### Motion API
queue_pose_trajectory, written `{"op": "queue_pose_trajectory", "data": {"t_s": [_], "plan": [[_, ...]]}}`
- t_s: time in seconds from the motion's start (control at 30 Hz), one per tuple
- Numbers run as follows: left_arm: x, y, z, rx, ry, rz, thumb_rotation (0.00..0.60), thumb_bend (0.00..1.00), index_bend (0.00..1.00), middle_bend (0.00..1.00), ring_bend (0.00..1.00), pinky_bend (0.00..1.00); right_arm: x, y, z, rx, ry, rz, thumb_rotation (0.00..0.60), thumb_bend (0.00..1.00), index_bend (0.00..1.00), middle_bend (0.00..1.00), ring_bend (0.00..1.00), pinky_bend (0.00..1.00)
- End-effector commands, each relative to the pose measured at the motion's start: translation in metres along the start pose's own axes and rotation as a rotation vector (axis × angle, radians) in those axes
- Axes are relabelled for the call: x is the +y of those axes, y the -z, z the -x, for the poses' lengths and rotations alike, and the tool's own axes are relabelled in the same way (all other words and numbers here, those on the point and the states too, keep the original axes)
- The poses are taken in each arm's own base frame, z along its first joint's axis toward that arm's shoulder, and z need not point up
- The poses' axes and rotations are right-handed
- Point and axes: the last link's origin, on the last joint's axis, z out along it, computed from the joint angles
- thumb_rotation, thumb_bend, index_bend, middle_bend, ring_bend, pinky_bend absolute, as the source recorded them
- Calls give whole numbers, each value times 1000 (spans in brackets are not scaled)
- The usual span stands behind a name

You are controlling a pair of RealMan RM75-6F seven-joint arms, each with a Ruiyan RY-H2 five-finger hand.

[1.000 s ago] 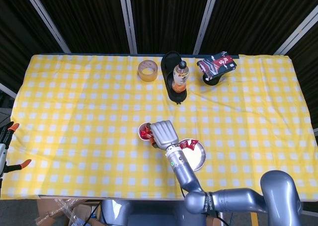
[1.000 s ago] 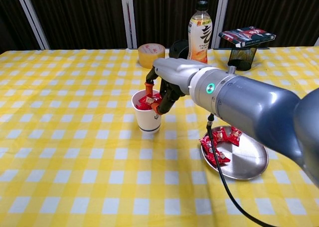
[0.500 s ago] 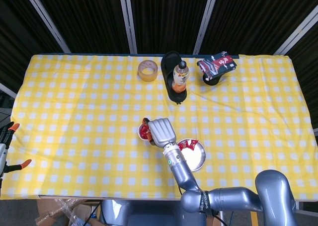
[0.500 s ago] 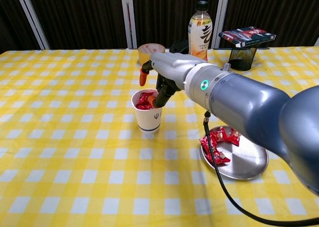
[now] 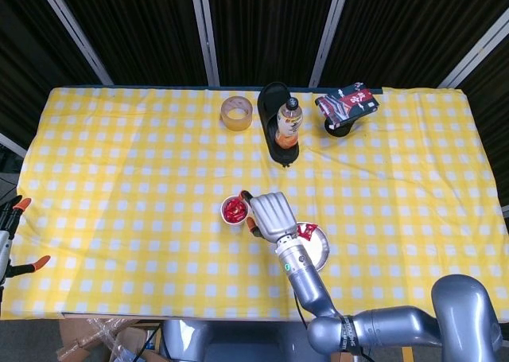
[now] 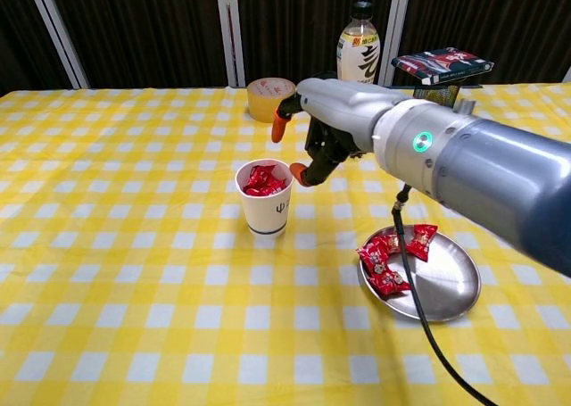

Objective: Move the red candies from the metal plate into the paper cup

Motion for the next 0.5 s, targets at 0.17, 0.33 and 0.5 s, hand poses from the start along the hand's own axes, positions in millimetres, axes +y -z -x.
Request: {"op": "queue_pose_trajectory", "data": {"t_s": [0.17, 0.33, 0.5], "plan": [[1, 1, 0, 9, -4, 1, 600, 46, 0, 0, 0, 0, 39, 36, 6, -63, 38, 69, 600, 439, 313, 886, 902, 897], [1, 2, -1, 21, -4, 9, 600, 46, 0, 0, 0, 0, 53, 53, 18, -96, 35, 90, 600, 404, 313, 886, 902, 897], [1, 4, -1, 30, -3, 13, 600, 46, 0, 0, 0, 0, 60, 64, 31, -120, 24, 102, 600, 391, 313, 886, 902, 897]]}}
